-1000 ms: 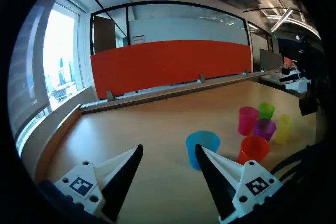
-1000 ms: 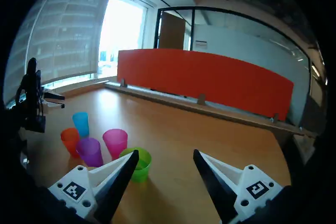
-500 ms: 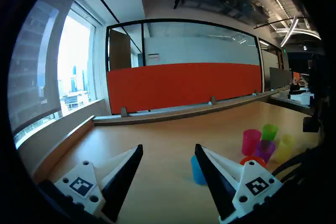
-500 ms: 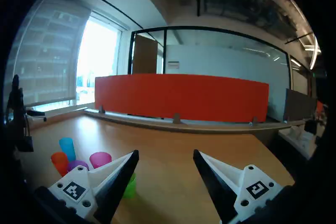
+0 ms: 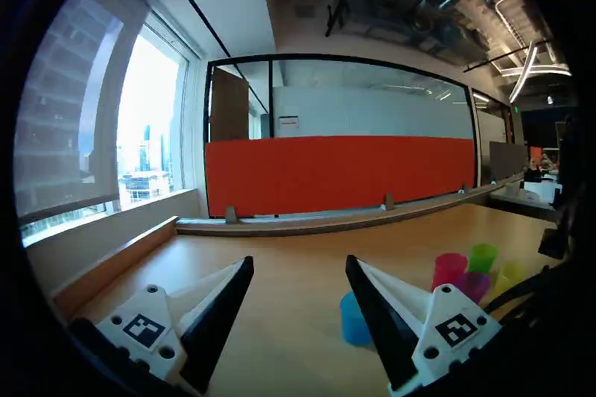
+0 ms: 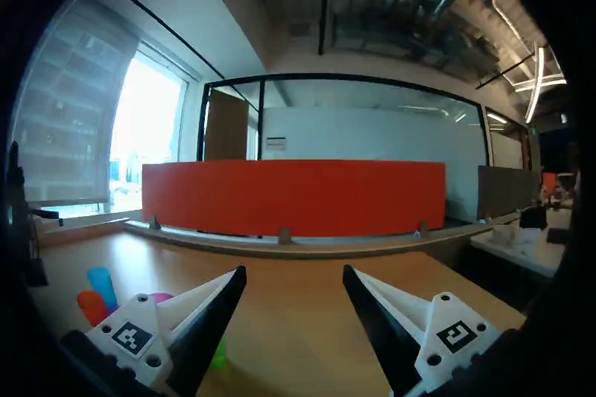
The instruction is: Pour water
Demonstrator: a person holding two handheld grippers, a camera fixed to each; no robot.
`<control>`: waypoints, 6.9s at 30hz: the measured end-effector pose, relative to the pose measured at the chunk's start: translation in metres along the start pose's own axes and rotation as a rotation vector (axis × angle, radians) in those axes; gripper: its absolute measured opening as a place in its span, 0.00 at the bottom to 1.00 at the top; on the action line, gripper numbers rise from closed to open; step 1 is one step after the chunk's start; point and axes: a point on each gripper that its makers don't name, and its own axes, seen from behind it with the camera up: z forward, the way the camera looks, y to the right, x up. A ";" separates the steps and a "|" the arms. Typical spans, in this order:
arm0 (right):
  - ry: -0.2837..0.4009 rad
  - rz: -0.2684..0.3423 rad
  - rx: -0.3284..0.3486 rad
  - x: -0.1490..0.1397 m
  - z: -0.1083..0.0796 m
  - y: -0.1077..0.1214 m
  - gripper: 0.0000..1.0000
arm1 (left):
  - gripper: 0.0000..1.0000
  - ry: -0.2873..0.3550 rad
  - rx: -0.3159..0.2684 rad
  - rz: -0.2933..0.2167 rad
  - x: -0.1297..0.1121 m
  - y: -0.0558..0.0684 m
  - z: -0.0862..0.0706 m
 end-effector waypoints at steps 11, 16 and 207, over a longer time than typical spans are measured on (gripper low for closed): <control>0.010 0.032 -0.020 0.001 0.000 -0.004 1.00 | 0.91 0.049 0.009 -0.051 0.009 0.004 0.003; 0.014 0.026 -0.033 0.007 0.001 -0.006 1.00 | 0.91 0.064 0.013 -0.063 0.015 0.008 0.005; -0.033 0.003 -0.061 -0.082 0.014 0.002 1.00 | 0.92 0.021 0.069 -0.032 -0.065 0.016 0.032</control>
